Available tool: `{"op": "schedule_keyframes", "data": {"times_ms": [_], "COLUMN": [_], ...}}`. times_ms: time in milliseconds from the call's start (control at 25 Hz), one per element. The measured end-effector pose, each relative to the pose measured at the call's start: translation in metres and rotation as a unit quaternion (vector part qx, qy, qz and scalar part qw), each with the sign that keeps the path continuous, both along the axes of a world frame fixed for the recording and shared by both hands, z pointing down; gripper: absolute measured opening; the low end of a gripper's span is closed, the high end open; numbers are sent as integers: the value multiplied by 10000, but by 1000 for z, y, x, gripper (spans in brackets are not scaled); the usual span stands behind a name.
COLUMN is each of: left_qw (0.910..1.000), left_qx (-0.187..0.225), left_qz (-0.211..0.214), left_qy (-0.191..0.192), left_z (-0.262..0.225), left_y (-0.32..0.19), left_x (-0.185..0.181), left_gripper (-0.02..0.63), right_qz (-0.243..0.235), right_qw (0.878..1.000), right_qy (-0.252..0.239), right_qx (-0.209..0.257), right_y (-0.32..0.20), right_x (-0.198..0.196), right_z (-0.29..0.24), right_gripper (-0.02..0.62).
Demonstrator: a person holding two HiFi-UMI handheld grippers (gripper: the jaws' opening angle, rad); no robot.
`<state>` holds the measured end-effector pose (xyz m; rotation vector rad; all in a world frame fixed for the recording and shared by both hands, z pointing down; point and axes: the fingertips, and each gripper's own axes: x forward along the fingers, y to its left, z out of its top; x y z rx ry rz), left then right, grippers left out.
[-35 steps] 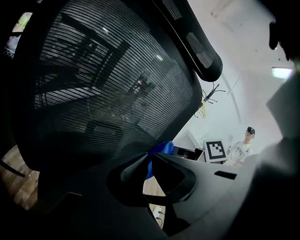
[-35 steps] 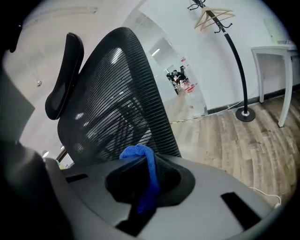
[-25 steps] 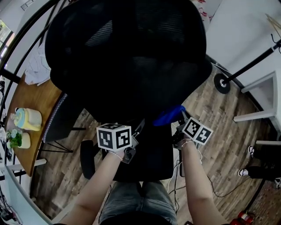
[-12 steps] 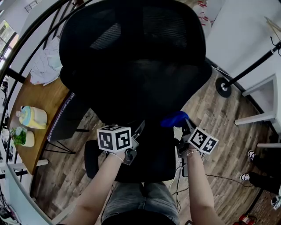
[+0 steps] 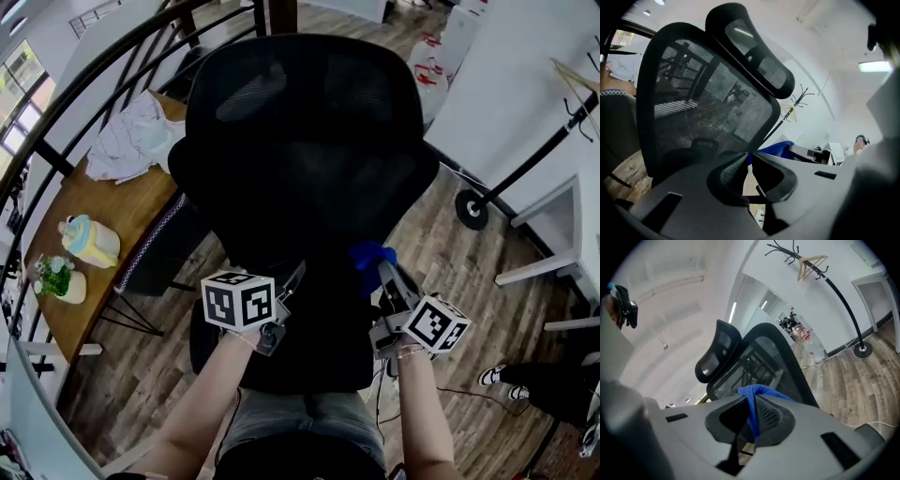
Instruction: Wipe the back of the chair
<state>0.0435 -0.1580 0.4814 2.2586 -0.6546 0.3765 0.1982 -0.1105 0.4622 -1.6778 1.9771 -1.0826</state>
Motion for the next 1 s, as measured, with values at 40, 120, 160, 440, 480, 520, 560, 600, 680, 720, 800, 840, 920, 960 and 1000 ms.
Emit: {"op": "schedule_keyframes", "data": {"times_ms": [40, 120, 160, 440, 480, 520, 560, 600, 680, 720, 800, 840, 920, 960, 1000], "left_qw": [10000, 9996, 9991, 9898, 9879, 9862, 9845, 9828, 9800, 9794, 9799, 9807, 9822, 9828, 9836], "left_qx": [87, 292, 414, 1402, 1506, 1573, 1603, 1613, 1654, 1693, 1743, 1742, 1711, 1688, 1657], "left_qz": [20, 63, 73, 232, 303, 380, 448, 485, 448, 395, 319, 329, 391, 401, 393], "left_qy": [8, 22, 35, 132, 208, 356, 556, 760, 1011, 1030, 913, 823, 676, 629, 588], "left_z": [-8, -25, -34, -95, -102, -109, -116, -121, -128, -129, -125, -122, -115, -112, -110], "left_y": [4, 14, 19, 40, 44, 48, 52, 57, 62, 63, 66, 68, 73, 74, 75], "left_x": [-2, -5, -7, -22, -22, -21, -21, -21, -25, -27, -32, -34, -34, -35, -36], "left_gripper": [38, 38, 38, 38, 38, 38, 38, 38, 38, 38, 38, 38, 38, 38, 38], "right_qz": [-52, -182, -268, -1010, -1072, -1128, -1177, -1224, -1328, -1384, -1493, -1540, -1594, -1598, -1591], "right_qw": [9999, 9987, 9976, 9887, 9877, 9864, 9849, 9832, 9799, 9789, 9776, 9772, 9769, 9772, 9778], "right_qy": [-75, -281, -398, -505, -477, -460, -454, -455, -437, -399, -304, -258, -156, -107, -73], "right_qx": [125, 380, 509, 990, 1037, 1103, 1186, 1278, 1422, 1451, 1450, 1441, 1417, 1395, 1363], "right_y": [2, 7, 9, 31, 34, 37, 40, 43, 48, 49, 51, 52, 53, 53, 53], "right_x": [-6, -19, -26, -82, -88, -94, -98, -103, -111, -114, -120, -122, -125, -125, -125], "right_z": [-12, -35, -47, -106, -112, -117, -122, -127, -133, -134, -133, -131, -128, -126, -124], "right_gripper": [44, 44, 44, 44, 44, 44, 44, 44, 44, 44, 44, 44, 44, 44, 44]}}
